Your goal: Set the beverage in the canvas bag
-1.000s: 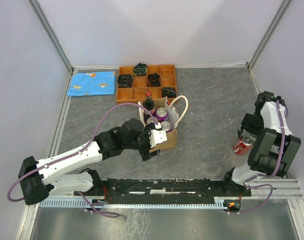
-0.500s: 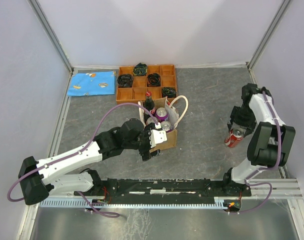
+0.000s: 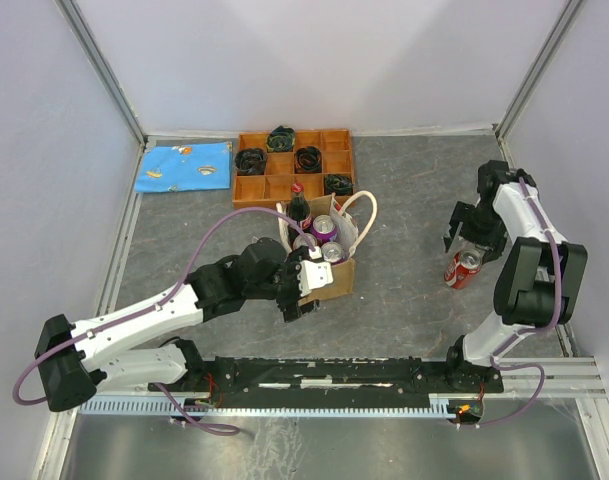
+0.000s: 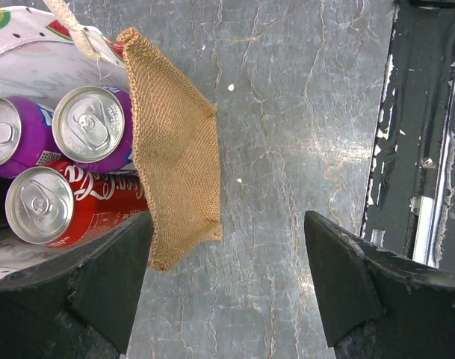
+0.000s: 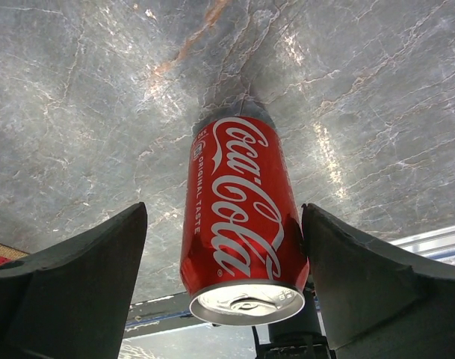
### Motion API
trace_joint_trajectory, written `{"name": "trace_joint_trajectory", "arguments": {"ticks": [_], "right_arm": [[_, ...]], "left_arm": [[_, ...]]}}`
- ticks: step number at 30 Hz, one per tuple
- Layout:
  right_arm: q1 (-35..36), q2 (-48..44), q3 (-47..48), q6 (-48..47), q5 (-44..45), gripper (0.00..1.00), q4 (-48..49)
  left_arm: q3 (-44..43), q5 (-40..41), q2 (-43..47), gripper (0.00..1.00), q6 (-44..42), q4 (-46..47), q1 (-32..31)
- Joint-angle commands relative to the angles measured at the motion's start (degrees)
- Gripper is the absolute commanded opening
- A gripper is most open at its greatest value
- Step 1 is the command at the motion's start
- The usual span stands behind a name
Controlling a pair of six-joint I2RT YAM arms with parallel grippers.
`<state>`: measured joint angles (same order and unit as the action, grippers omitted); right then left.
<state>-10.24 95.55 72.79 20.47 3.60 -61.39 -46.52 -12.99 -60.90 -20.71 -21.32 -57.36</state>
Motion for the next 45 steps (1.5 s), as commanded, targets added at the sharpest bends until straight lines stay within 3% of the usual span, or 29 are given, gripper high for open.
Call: {"name": "trace_joint_trajectory", "arguments": {"ticks": [1, 12, 35, 39, 45], "right_arm": [[0.04, -3.25, 3.02, -0.74, -0.46, 0.91, -2.0], [-0.03, -6.49, 1.76, -3.19, 0.26, 0.88, -6.51], [0.02, -8.02, -3.87, -4.03, 0.71, 0.8, -4.73], [0.0, -7.96, -3.88, -4.03, 0.62, 0.66, -4.27], [0.0, -8.86, -1.53, -3.99, -0.4, 0.24, -4.75]], "left_arm": [[0.53, 0.07, 1.48, 0.88, -2.03, 0.93, -0.4], [1.48, -0.07, 2.33, 0.88, -2.22, 0.93, -0.39], [2.31, -0.53, 2.9, 0.87, -2.05, 1.28, 0.09], [2.32, -0.33, 3.05, 0.87, -2.1, 1.28, 0.22], [1.51, 0.46, 3.4, 0.87, -2.51, 0.72, 0.31]]}}
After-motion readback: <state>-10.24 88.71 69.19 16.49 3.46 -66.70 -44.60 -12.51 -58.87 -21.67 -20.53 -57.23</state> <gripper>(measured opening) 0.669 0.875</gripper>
